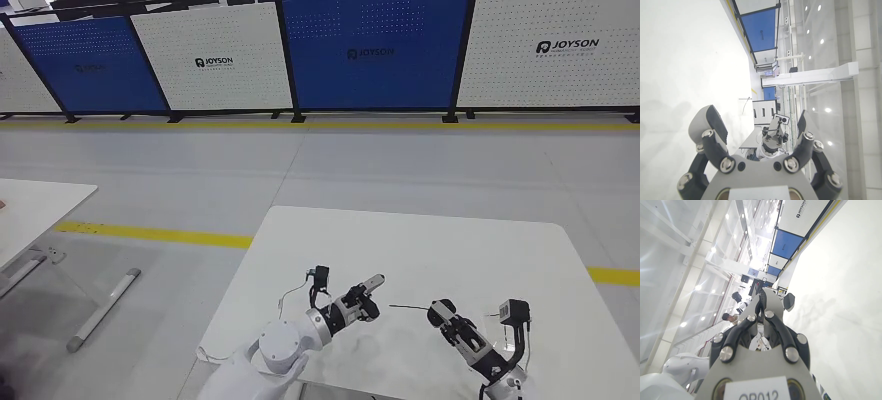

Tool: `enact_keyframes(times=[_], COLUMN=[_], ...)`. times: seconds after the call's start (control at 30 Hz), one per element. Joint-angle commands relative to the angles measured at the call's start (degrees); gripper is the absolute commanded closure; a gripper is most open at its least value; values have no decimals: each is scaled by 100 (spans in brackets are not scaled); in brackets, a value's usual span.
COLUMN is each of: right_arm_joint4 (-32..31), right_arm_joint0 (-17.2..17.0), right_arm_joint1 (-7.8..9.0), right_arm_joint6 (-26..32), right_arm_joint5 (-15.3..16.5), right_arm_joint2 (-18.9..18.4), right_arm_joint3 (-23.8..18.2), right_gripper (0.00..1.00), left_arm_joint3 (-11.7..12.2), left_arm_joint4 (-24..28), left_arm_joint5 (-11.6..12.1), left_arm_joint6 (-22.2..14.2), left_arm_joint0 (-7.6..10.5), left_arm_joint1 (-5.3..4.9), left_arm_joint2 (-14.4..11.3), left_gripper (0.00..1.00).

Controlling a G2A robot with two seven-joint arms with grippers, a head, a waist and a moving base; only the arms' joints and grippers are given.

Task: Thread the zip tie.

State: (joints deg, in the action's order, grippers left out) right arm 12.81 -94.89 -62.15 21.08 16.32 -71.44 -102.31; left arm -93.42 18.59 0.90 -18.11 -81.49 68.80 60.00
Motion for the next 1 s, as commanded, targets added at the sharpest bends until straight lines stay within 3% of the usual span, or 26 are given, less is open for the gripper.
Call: enact_keyframes(times=[0.0, 0.07, 0.37, 0.57, 0.67, 0.97], right_arm_joint4=[0, 0, -30, 0, 59, 59], right_arm_joint0=[0, 0, 21, 293, 475, 475], right_arm_joint1=[0, 0, -19, -104, -152, -152], right_arm_joint6=[0, 0, -85, -187, -162, -162], right_arm_joint5=[0, 0, 14, 93, 55, 55], right_arm_joint2=[0, 0, 22, 314, 477, 477], right_arm_joint3=[0, 0, 59, 413, 606, 606], right_gripper=[100, 100, 100, 100, 100, 100], left_arm_joint3=[39, 68, 70, 211, 234, 234], left_arm_joint4=[198, 231, 236, 598, 543, 543], left_arm_joint5=[-12, -68, -64, 3, -29, -29], left_arm_joint6=[41, 199, 208, -294, -225, -225], left_arm_joint0=[103, 165, 162, 229, 249, 249], left_arm_joint1=[40, 58, 59, 68, 71, 71], left_arm_joint2=[-103, -113, -115, -156, -170, -170], left_gripper=[0, 0, 0, 0, 0, 0])
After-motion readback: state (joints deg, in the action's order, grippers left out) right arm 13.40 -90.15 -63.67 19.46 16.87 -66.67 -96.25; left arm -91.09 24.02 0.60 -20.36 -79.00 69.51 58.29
